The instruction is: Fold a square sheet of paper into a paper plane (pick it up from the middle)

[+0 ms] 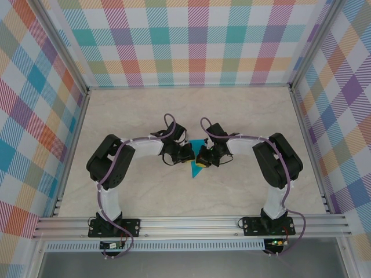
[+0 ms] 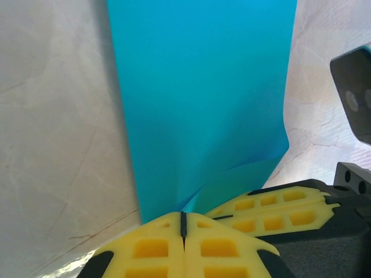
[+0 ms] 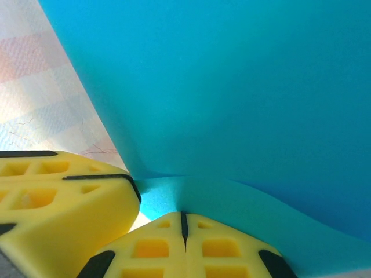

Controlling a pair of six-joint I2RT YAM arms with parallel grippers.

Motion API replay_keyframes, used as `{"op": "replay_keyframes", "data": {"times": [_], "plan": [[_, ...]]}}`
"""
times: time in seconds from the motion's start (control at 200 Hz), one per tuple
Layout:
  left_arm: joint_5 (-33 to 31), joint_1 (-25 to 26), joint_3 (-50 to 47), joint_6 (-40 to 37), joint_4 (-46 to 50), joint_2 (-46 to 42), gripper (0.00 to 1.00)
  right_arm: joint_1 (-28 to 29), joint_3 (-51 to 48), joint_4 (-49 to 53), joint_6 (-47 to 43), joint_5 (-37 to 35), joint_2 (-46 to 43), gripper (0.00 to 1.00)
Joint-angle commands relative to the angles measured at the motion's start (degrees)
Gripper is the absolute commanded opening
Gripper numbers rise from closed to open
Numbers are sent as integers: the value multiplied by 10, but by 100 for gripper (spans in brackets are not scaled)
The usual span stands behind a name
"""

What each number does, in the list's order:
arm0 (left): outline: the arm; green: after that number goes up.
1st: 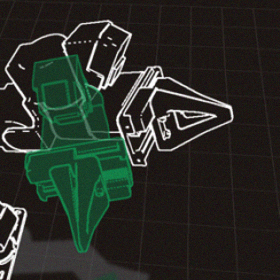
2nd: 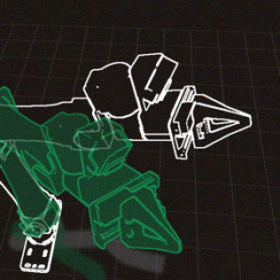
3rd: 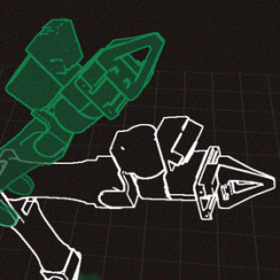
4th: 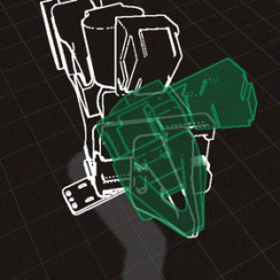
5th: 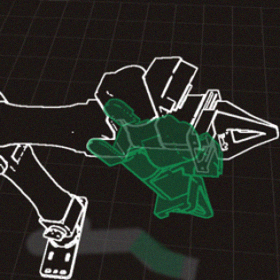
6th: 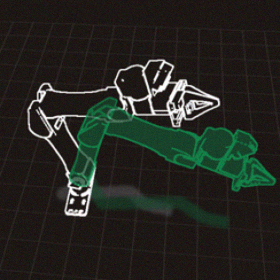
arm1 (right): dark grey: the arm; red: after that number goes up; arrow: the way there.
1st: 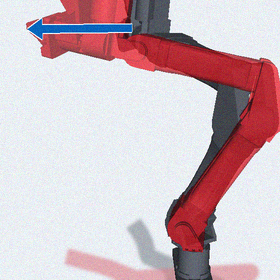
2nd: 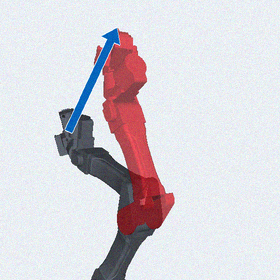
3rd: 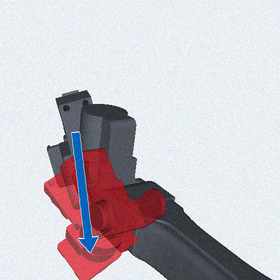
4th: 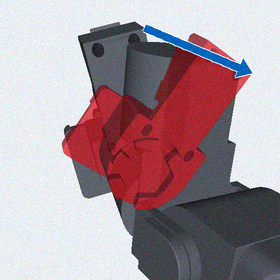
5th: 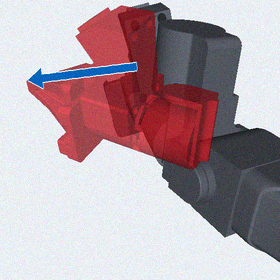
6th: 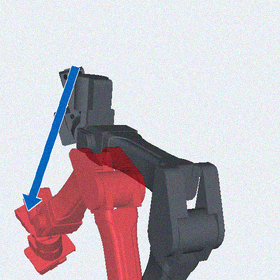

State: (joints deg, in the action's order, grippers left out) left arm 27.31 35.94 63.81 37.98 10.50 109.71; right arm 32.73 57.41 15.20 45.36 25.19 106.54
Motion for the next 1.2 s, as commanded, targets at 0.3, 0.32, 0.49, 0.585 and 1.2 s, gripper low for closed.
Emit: {"op": "replay_keyframes", "data": {"times": [0.3, 0.32, 0.49, 0.585, 1.2], "plan": [[-67, 8, -13, -44, 89, 23, 0, 6, -55, -66, -17, 1, -37, 0], [-70, 8, -12, -46, 92, 23, 0, 5, -56, -72, -18, 3, -41, 0], [-87, 8, -8, -57, 107, 26, 0, 3, -69, -116, -18, 11, -58, 0], [-105, 9, -1, -63, 126, 32, 0, 0, -77, -129, -18, 5, -55, 0], [-181, 23, 17, -101, 176, 55, 0, -42, -110, -175, 24, -6, -73, 0]]}}
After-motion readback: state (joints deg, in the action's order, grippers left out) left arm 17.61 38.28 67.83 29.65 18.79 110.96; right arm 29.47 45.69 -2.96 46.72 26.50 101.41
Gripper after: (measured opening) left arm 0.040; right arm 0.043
